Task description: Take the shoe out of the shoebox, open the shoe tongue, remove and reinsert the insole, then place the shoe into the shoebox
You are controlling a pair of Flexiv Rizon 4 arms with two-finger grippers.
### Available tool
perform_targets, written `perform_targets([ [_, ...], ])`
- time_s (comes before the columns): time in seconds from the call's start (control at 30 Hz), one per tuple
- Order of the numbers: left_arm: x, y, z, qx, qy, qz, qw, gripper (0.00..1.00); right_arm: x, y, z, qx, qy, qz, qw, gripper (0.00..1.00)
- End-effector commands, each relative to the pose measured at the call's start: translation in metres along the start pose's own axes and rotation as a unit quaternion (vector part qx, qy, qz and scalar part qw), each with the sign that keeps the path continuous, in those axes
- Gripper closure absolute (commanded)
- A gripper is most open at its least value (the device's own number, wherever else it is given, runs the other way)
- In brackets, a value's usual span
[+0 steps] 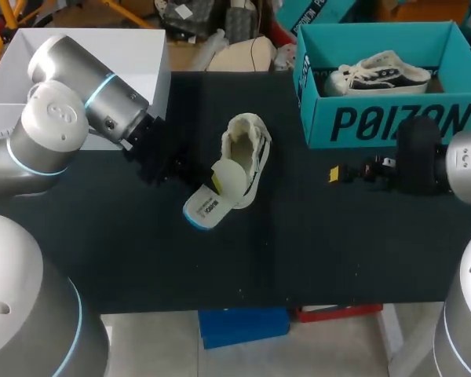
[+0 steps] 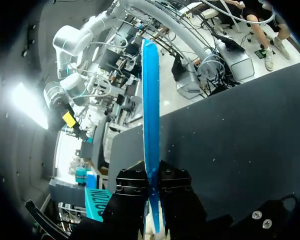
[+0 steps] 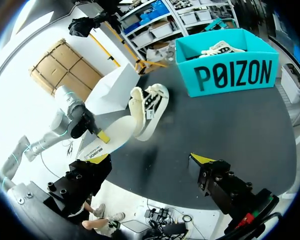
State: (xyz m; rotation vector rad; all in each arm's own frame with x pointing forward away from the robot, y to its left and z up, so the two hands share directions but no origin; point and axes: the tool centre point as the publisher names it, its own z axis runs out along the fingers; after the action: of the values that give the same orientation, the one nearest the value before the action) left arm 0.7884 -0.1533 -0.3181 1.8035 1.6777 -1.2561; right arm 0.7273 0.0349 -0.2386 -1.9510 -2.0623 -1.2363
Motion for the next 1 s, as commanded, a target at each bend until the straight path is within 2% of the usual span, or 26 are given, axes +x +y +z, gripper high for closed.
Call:
perform_targets([
  [0.03, 0.010, 0.014, 0.014, -0.006, -0.009, -0.001, 1.000, 1.00, 0.000, 0.000, -0.001, 0.001, 0.000, 0.000, 1.000, 0.00],
  [0.23, 0.015, 0.027, 0.013, -0.013, -0.002, -0.002, 1.000, 1.00, 0.000, 0.000, -0.001, 0.001, 0.000, 0.000, 1.000, 0.00],
  [0.37, 0.011, 0.039, 0.003, -0.017, 0.006, 0.004, 1.000, 1.00, 0.000, 0.000, -0.001, 0.001, 0.000, 0.000, 1.000, 0.00],
  [0.77, 0.007, 0.064, 0.002, 0.028, 0.074, 0.026, 0.997, 1.00, 0.000, 0.000, -0.001, 0.001, 0.000, 0.000, 1.000, 0.00],
  [1.0, 0.009, 0.081, 0.007, 0.026, 0.087, 0.029, 0.995, 1.00, 0.000, 0.000, -0.001, 0.001, 0.000, 0.000, 1.000, 0.00],
])
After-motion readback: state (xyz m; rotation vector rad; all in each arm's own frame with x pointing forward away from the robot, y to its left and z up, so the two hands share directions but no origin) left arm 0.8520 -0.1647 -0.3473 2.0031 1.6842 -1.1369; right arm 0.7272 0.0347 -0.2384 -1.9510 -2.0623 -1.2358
